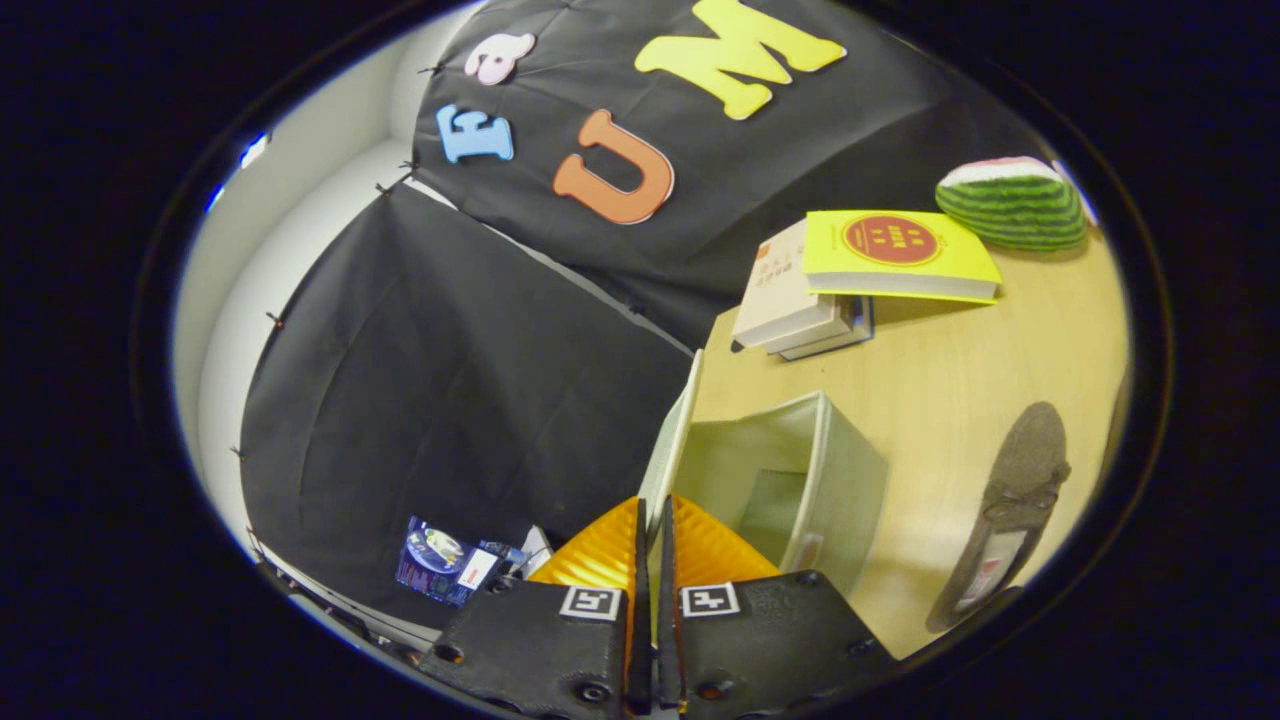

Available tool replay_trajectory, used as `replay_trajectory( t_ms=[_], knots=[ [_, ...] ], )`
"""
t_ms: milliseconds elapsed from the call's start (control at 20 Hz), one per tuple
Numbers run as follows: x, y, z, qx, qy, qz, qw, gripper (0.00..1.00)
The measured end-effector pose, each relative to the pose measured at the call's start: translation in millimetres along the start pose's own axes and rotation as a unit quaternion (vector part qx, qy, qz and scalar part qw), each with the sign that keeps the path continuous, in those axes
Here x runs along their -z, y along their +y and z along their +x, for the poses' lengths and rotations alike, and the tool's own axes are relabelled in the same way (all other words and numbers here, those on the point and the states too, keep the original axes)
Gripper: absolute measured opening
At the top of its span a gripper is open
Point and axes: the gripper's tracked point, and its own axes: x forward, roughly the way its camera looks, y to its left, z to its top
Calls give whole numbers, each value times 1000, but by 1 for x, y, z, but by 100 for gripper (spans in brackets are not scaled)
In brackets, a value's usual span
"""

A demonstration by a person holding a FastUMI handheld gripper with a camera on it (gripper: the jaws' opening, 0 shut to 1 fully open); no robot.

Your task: Open the storage box then place both shoes into the box .Put the left shoe in first, then the right shoe, with the right side of both shoes facing outward in a uniform manner.

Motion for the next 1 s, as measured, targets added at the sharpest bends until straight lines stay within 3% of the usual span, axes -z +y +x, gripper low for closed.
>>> replay_trajectory(
  t_ms=[400,750,950,1000],
  knots=[
    [-7,78,49,-25,13,6,1000,8],
    [14,138,97,-33,21,-5,999,8],
    [17,154,115,-33,-2,-35,999,16],
    [17,154,116,-25,-9,-45,999,27]
  ],
)
